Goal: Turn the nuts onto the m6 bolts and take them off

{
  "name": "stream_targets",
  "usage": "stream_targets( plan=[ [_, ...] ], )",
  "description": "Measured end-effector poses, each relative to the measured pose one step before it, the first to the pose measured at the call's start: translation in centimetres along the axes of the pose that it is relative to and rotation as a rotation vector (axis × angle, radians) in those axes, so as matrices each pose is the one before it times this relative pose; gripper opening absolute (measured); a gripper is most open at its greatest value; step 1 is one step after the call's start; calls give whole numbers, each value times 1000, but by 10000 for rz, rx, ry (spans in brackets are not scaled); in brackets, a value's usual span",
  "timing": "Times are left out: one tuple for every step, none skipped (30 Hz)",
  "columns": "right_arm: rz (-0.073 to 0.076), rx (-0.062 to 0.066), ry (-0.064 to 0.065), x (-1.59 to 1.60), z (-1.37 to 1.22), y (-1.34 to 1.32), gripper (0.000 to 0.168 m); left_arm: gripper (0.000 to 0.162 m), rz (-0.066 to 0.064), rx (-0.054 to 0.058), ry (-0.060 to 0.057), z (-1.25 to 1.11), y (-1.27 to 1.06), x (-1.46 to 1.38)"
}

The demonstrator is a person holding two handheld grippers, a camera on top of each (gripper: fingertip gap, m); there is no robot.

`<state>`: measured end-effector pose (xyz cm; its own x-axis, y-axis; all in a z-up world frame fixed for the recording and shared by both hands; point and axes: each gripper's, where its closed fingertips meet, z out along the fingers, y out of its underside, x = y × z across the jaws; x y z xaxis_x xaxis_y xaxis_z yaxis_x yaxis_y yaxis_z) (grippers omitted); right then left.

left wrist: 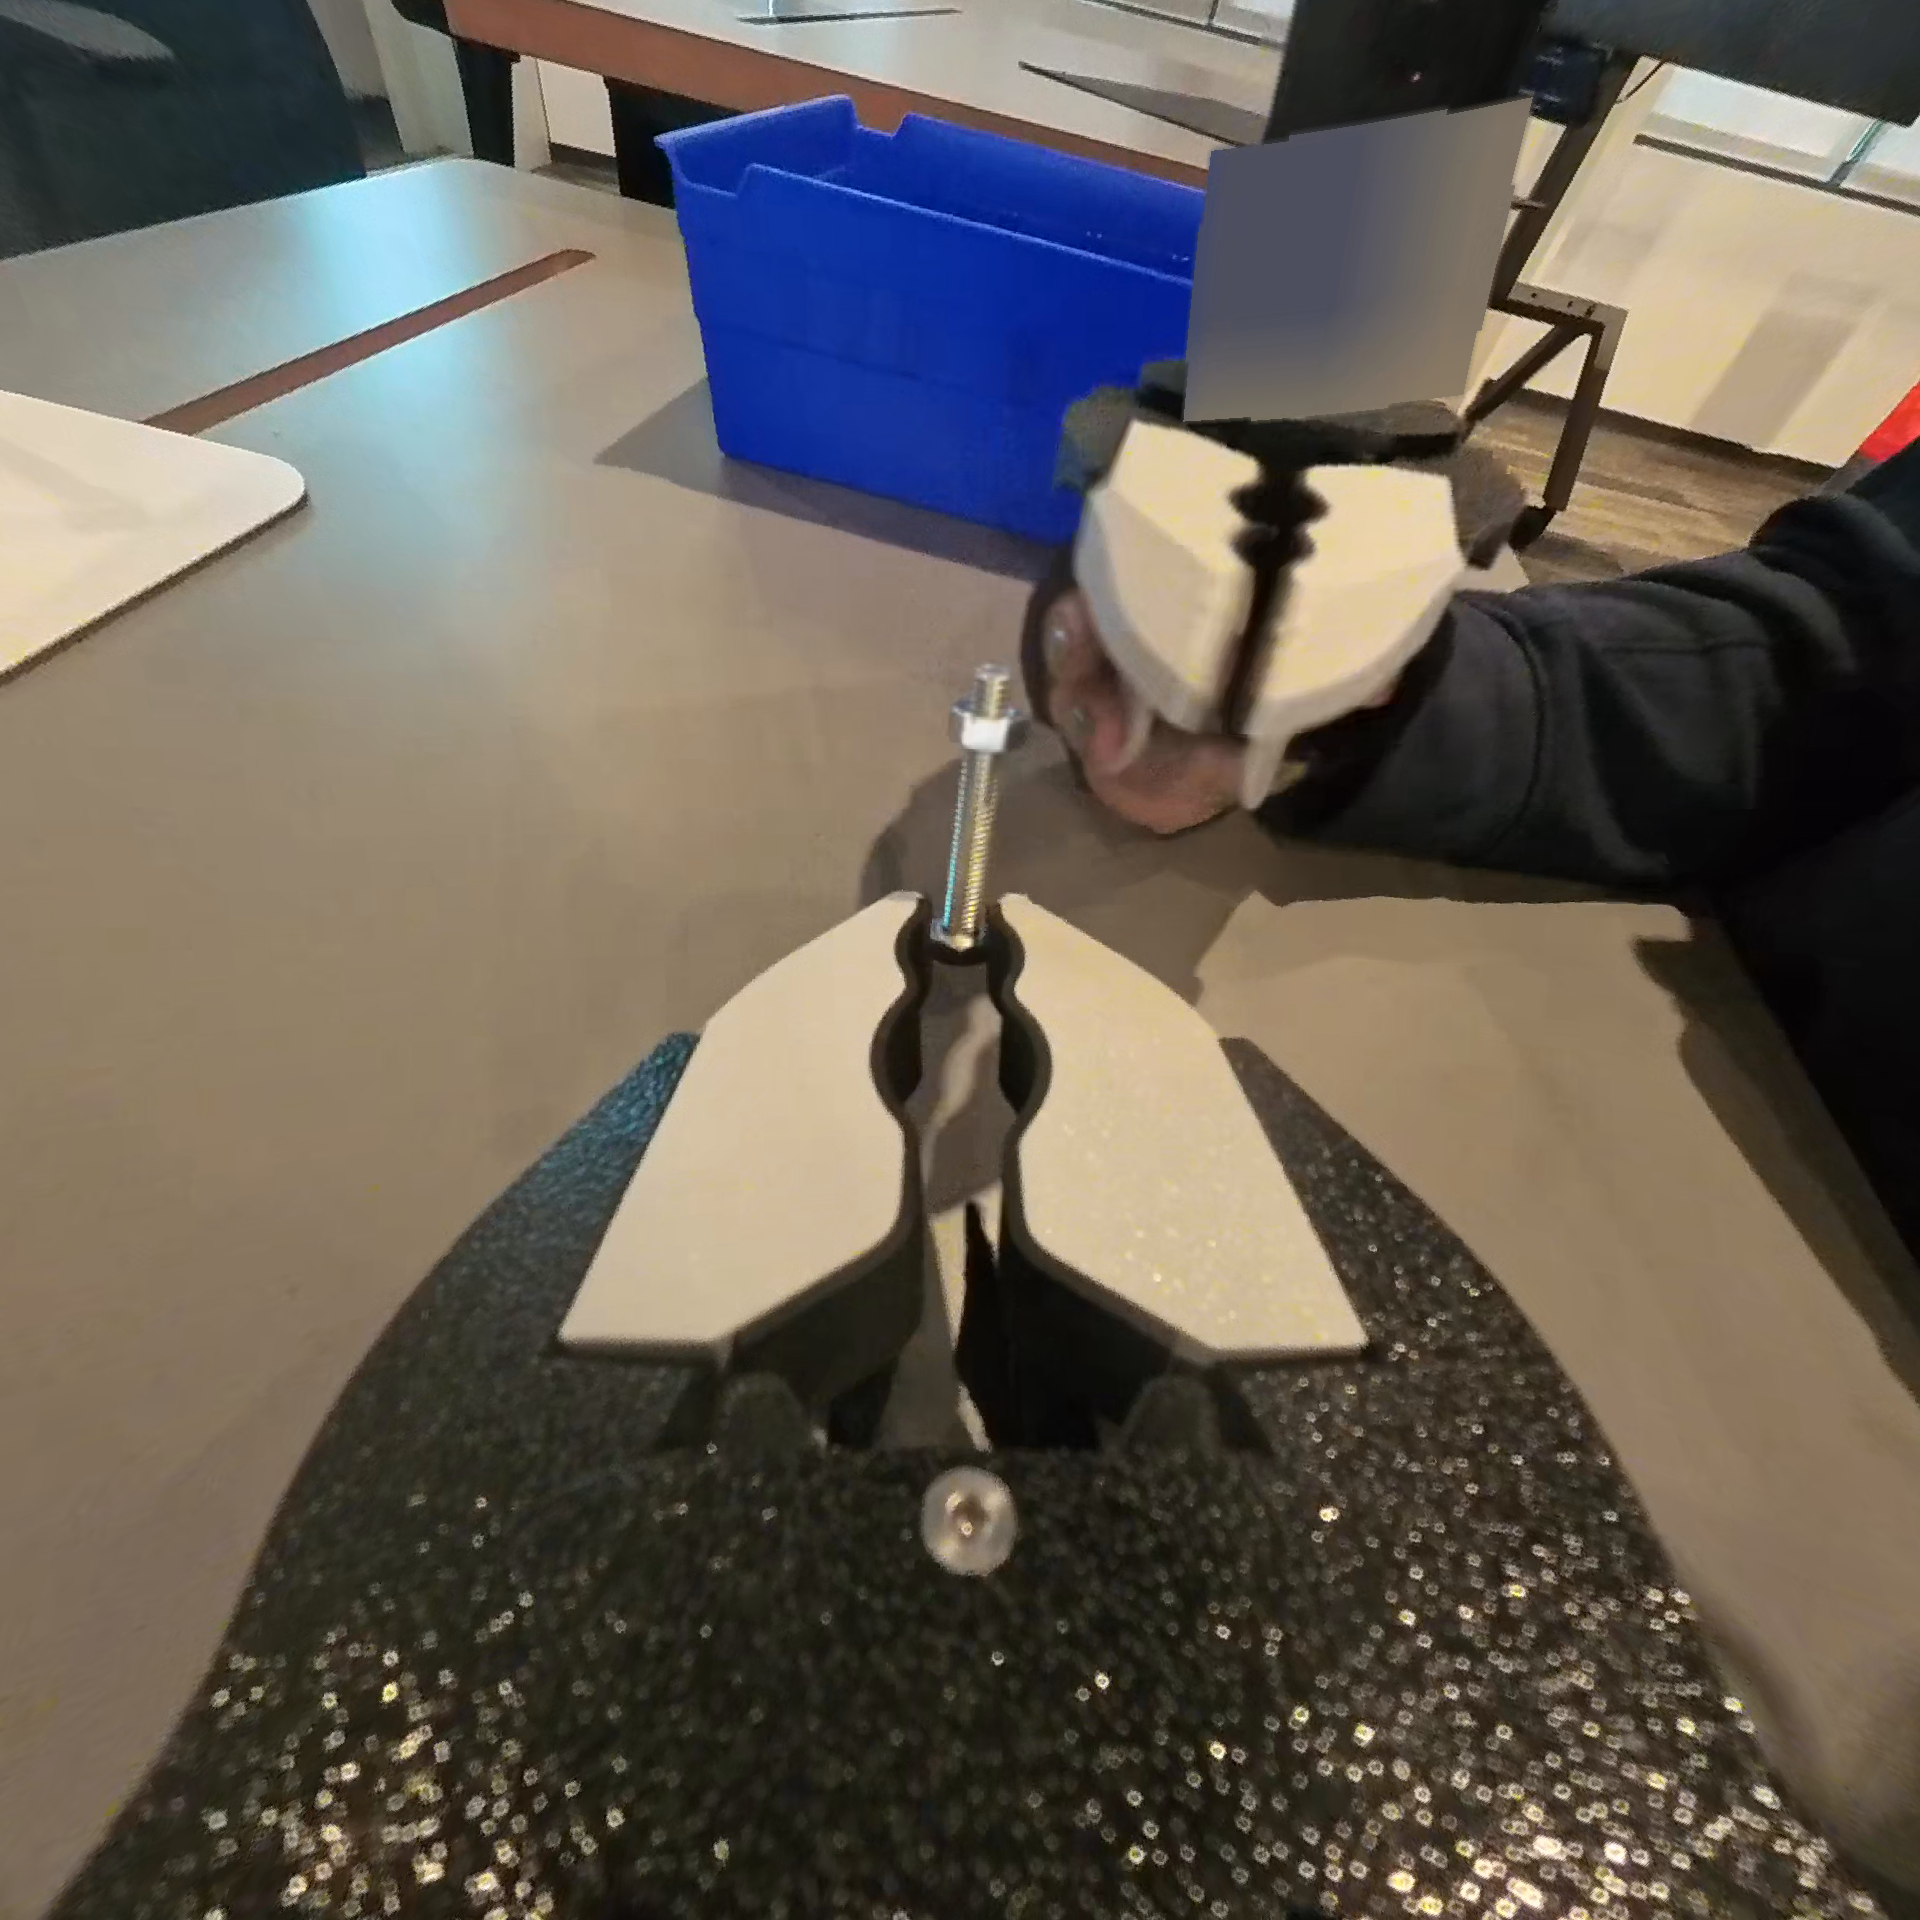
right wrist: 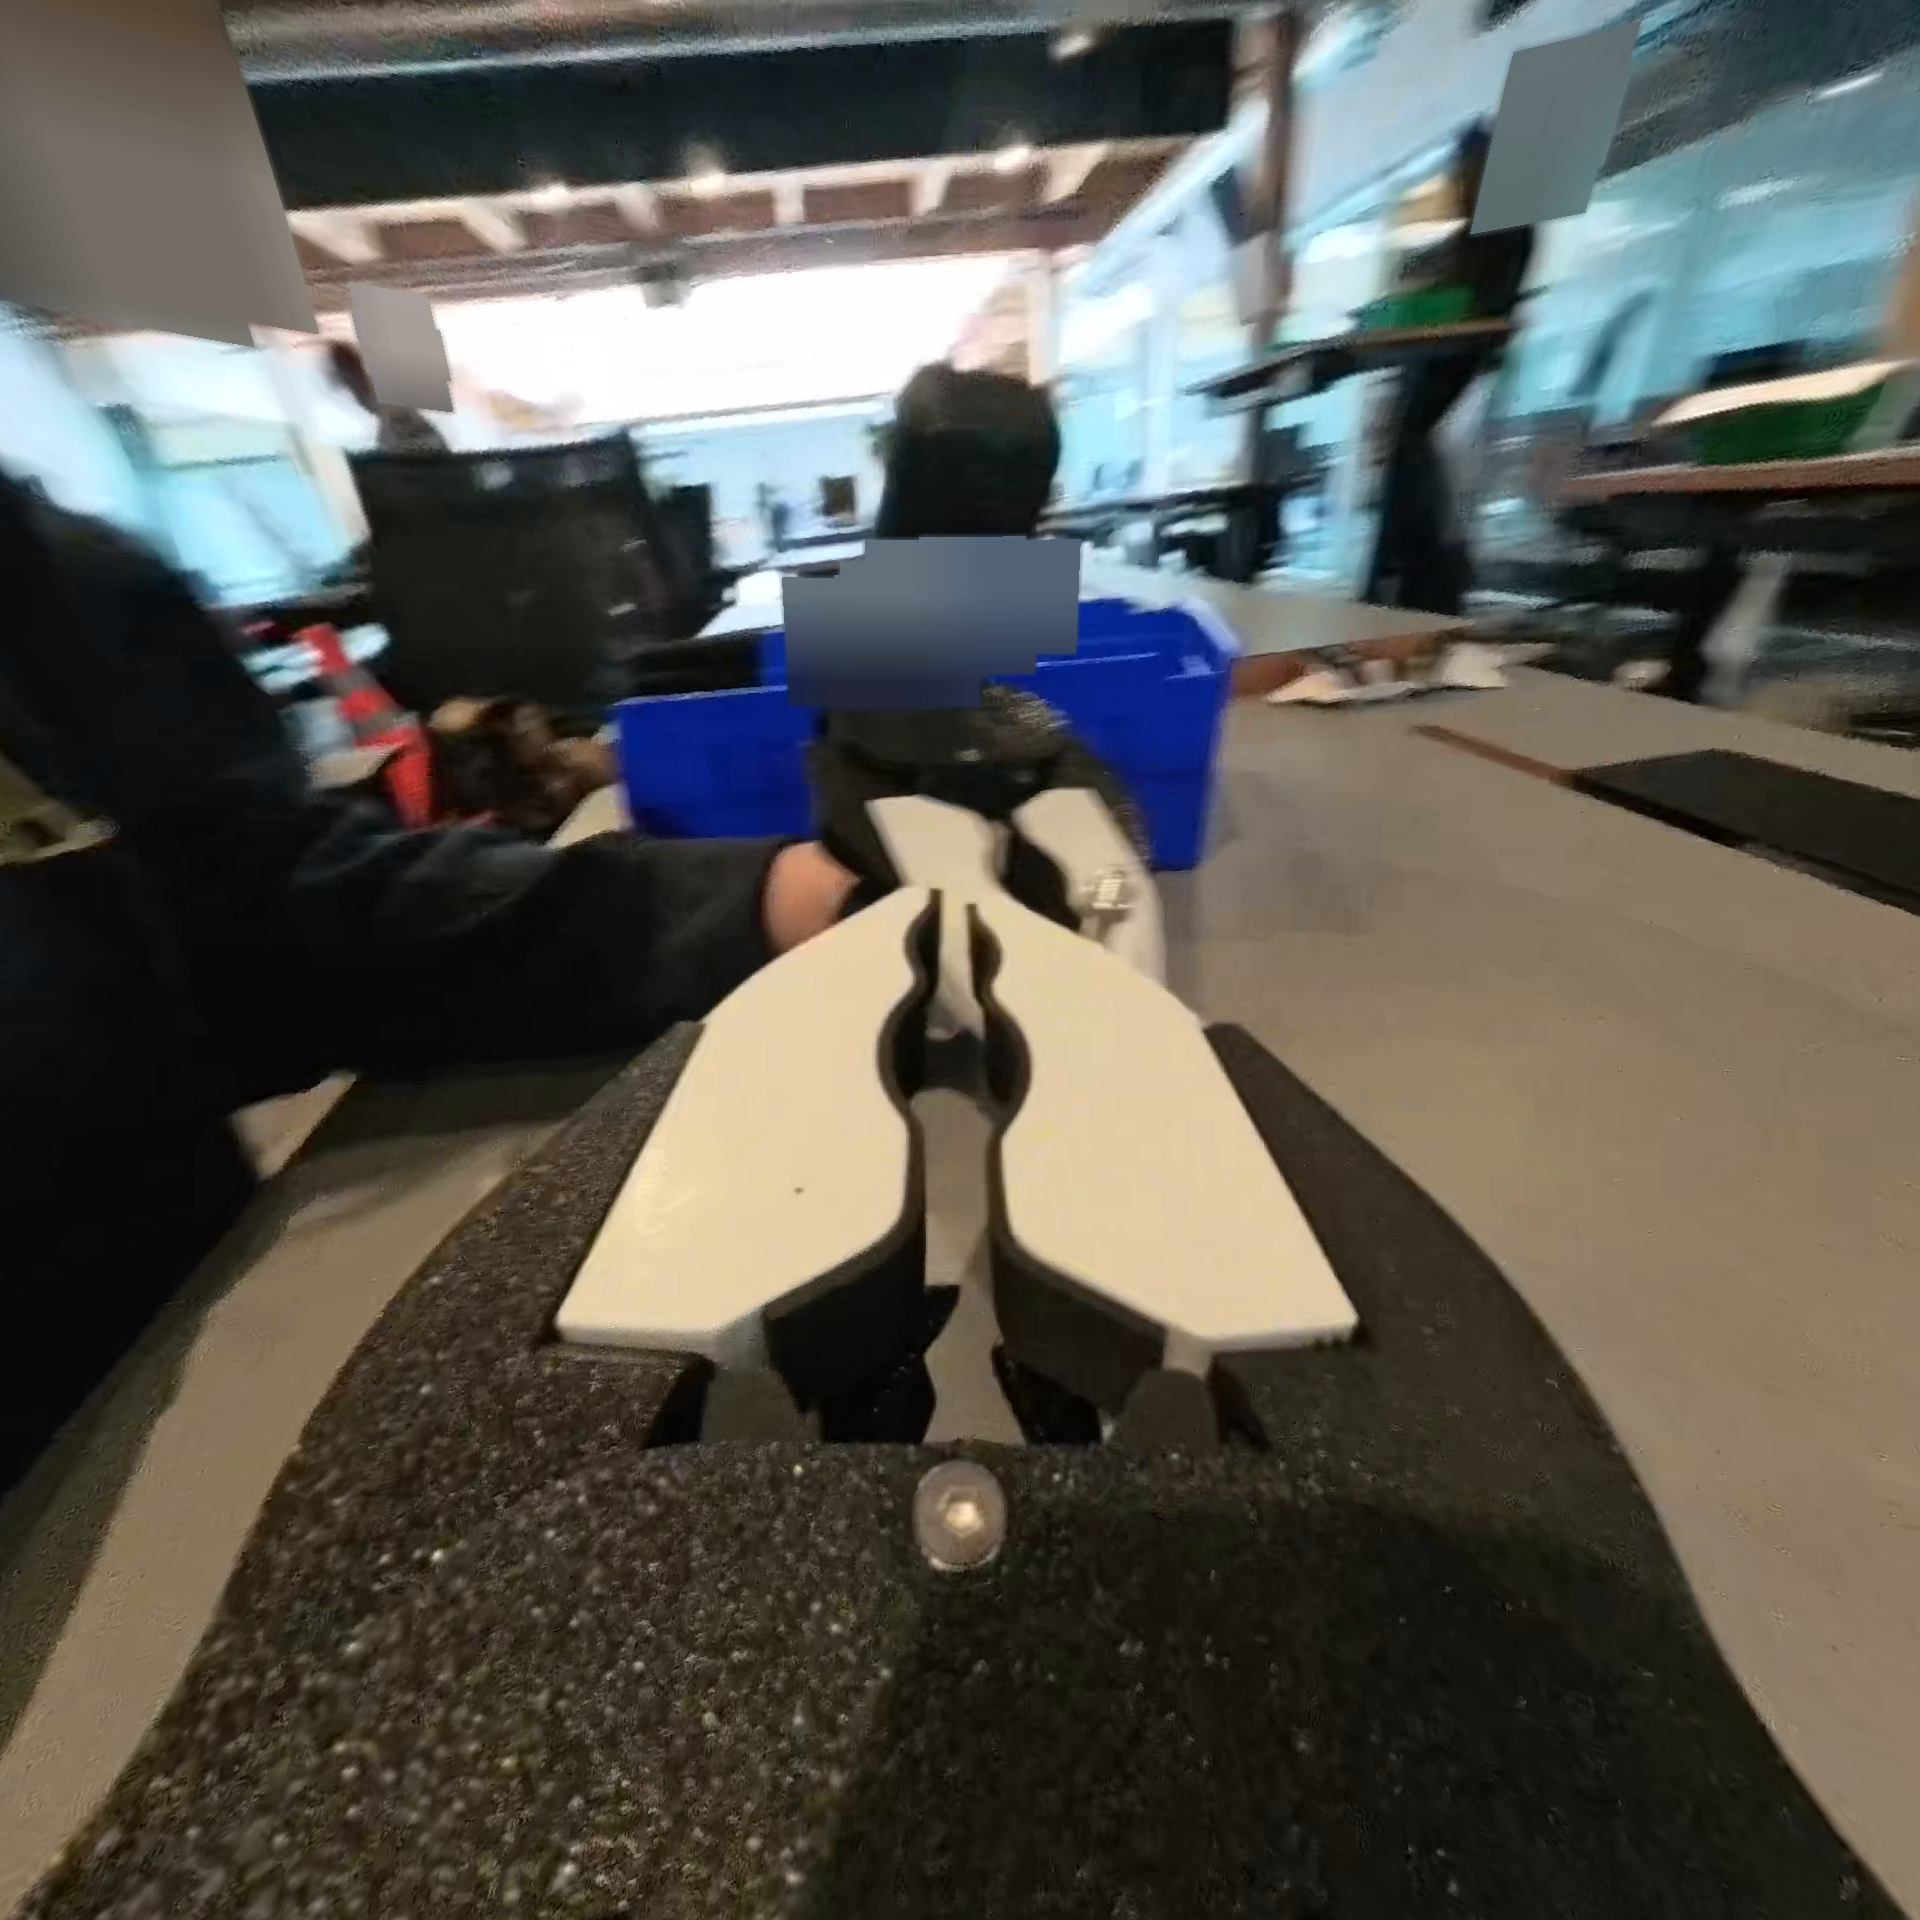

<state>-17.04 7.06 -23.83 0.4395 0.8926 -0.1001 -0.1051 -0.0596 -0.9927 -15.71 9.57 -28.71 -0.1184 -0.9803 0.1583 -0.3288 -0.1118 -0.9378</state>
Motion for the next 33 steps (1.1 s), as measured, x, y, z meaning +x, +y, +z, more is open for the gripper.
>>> stream_targets(
  plan=[
    [-41, 166, 648, 866, -163, -214, 13, 9, 9, -31, 1, 33, 36, 17],
    [-40, -1, 319, 538, 26, -16, 19, 9, 11, -40, -1, 38, 54, 10],
    [39, -122, 274, 533, 180, 138, 25, 9, 14, -30, 4, 30, 25, 18],
    [60, -193, 281, 535, 288, 234, 31, 10, 12, -11, 2, 17, 19, 9],
    [24, -214, 110, 262, 323, 248, 34, 9, -9, 3, -2, -9, -1, -5],
    [-7, -180, -108, -102, 250, 215, 34, 9, -18, 12, 4, -6, -16, -10],
    [-52, -118, -276, -390, 95, 141, 31, 9, -8, 22, 4, -28, -27, -2],
    [-75, 29, -427, -701, -122, -12, 21, 9, -1, 32, 0, -29, -35, -1],
    [-96, 155, -657, -1115, -323, -164, 3, 9, -13, 34, -5, -31, -41, -20],
    [-61, 217, -514, -933, -338, -232, 1, 9, -24, 13, 20, -16, -15, 6],
    [8, 221, 354, 345, -258, -257, 3, 9, -2, 3, 10, 2, -4, 15],
    [-4, 182, 596, 795, -169, -227, 10, 9, 8, -22, -1, 19, 30, 7],
    [13, 45, 362, 616, -3, -65, 18, 10, 5, -38, 2, 43, 37, -2],
    [77, -62, 324, 628, 114, 69, 24, 9, 3, -34, 8, 29, 40, 20],
    [97, -146, 245, 523, 234, 175, 26, 9, 4, -17, -1, 21, 22, 1],
    [79, -192, 149, 344, 290, 226, 29, 9, 2, 5, -4, -6, -3, -5],
    [29, -171, 48, 139, 269, 211, 31, 9, -8, 11, 5, -3, -12, 4],
    [-43, -127, -90, -142, 153, 155, 29, 9, -10, 11, -2, -14, -9, -13],
    [-124, -27, -162, -317, 26, 30, 26, 9, 5, 10, 1, -15, -15, 2],
    [-154, 93, -296, -581, -148, -96, 17, 9, 6, 9, -3, -11, -3, 4],
    [-138, 165, -628, -1056, -291, -173, 5, 9, -8, 10, -5, -4, -11, -9],
    [-51, 190, -567, -937, -285, -211, 1, 9, -17, -1, 16, -6, -3, 4],
    [62, 149, 163, 169, -167, -169, 3, 9, -5, 2, 1, -1, -3, -6],
    [103, 119, 557, 808, -104, -146, 8, 9, 4, -7, -1, 9, 16, 3],
    [114, 37, 412, 699, 18, -38, 15, 9, 2, -15, 8, 17, 9, 6],
    [110, -40, 294, 588, 151, 37, 22, 9, 1, -10, 4, 7, 20, 12],
    [73, -133, 152, 366, 250, 160, 26, 9, 1, -1, -6, -1, 2, -9],
    [58, -218, 57, 182, 319, 258, 27, 9, -4, 8, 0, -5, -8, -6],
    [12, -290, -107, -101, 288, 354, 26, 9, -7, 15, -5, -13, -23, -7],
    [-67, -220, -287, -451, 174, 265, 23, 9, 2, 18, 8, -20, -24, 5],
    [-38, -34, -321, -608, -77, 64, 22, 9, 20, 26, 31, -26, -23, 63],
    [-69, 168, -331, -626, -293, -172, 16, 9, 0, 46, -21, -40, -57, -24],
    [-174, 288, -699, -1143, -404, -313, 1, 9, -48, 18, 19, -26, -14, -17]
  ],
)
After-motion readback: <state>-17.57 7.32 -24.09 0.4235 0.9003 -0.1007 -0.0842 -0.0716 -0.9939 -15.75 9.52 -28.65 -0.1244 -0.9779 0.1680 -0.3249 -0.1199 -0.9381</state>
